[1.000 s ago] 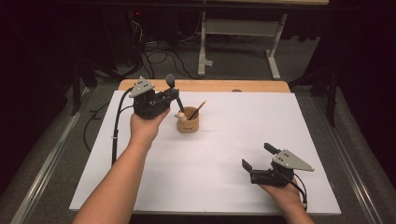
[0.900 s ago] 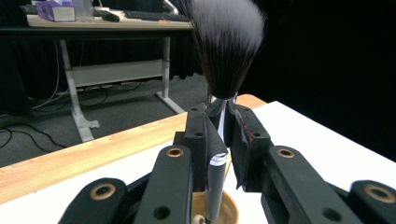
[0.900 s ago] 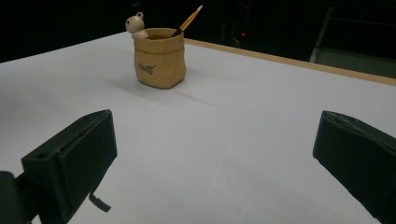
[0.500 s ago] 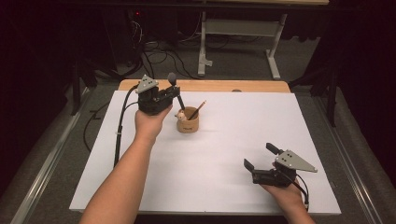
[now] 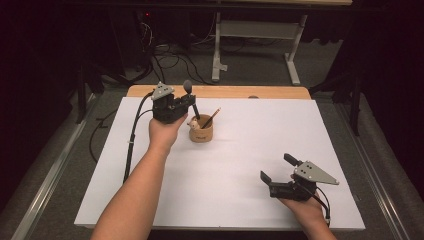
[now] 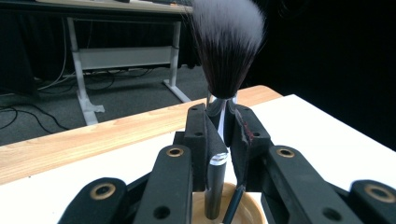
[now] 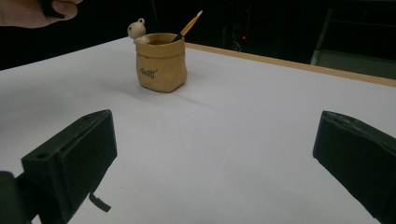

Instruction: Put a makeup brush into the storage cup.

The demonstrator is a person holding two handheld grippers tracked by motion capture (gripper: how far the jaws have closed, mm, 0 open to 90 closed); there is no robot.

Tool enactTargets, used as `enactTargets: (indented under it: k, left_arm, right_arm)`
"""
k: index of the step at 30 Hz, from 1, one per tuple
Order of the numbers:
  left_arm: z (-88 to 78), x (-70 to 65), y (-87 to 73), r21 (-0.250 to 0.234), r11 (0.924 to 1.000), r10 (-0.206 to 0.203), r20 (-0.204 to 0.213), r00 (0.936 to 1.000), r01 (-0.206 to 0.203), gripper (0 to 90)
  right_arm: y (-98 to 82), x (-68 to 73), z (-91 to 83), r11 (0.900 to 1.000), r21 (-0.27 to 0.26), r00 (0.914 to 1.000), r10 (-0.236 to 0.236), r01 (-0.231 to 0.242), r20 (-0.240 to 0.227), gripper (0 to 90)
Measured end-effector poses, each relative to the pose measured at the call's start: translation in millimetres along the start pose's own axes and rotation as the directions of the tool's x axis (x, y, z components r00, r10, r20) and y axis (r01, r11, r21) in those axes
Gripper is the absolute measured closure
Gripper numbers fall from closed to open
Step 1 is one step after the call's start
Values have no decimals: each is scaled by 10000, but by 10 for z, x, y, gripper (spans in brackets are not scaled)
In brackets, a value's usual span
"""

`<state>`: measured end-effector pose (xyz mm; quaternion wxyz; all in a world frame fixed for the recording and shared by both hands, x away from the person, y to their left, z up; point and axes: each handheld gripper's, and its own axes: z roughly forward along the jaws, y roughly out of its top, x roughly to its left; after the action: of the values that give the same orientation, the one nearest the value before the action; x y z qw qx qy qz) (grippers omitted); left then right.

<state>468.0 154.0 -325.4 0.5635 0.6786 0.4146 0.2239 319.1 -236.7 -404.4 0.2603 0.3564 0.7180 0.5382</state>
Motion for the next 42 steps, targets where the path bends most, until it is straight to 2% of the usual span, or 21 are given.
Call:
enactTargets:
  k: [5, 26, 35, 42]
  left_arm:
    - [30, -22, -26, 156, 9998, 149, 63, 9999, -150, 774]
    - [88, 83, -216, 647, 9977, -186, -128, 9997, 194, 773]
    - [136, 87, -312, 841, 9955, -428, -129, 9990, 437, 773]
    - [156, 79, -330, 873, 9951, -466, -109, 9989, 474, 773]
  right_arm:
    - [-2, -3, -1, 10000, 3, 10000, -56, 56, -7, 10]
    - [-17, 13, 21, 9999, 125, 9999, -84, 85, -70, 10]
    - [-24, 12, 29, 9998, 183, 9999, -107, 109, -69, 10]
    - [-29, 9, 34, 9997, 215, 9999, -105, 106, -74, 10]
